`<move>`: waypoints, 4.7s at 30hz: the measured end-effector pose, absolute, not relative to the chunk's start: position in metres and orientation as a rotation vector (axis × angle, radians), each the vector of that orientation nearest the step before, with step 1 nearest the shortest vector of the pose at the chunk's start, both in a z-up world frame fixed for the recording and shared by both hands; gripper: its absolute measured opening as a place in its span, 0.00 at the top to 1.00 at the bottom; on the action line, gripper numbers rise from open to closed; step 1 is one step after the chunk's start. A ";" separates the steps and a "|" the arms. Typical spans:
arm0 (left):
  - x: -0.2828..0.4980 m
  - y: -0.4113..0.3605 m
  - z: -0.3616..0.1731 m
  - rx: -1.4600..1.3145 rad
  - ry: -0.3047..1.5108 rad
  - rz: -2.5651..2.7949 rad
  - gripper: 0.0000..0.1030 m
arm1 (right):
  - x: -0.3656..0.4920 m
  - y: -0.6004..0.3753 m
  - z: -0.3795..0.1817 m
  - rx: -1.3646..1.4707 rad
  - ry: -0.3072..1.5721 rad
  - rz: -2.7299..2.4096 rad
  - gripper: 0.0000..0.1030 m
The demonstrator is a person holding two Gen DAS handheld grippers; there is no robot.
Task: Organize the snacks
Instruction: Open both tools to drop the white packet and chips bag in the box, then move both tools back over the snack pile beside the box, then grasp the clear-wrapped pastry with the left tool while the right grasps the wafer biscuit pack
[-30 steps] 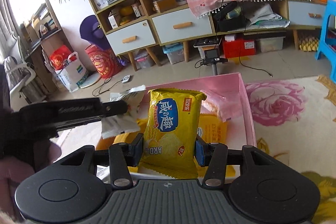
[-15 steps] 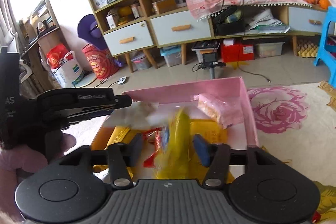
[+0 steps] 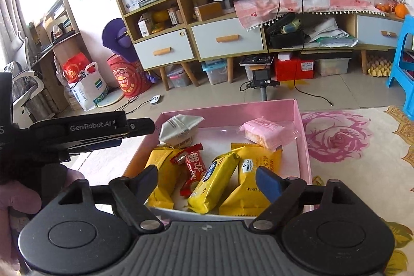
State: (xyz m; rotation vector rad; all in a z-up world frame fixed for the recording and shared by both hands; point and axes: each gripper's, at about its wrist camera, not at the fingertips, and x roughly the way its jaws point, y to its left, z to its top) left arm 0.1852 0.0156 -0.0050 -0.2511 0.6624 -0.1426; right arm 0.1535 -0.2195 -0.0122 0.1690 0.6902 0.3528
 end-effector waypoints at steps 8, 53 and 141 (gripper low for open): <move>0.149 0.020 0.006 -0.184 0.668 -0.159 0.22 | 0.132 -0.222 0.001 0.109 0.665 0.343 0.18; 0.043 0.025 -0.051 0.027 0.768 -0.321 0.03 | 0.040 -0.216 -0.051 -0.212 0.700 0.380 0.07; 0.027 -0.005 -0.033 0.011 0.834 -0.475 0.87 | 0.070 -0.247 -0.050 -0.061 0.853 0.306 0.74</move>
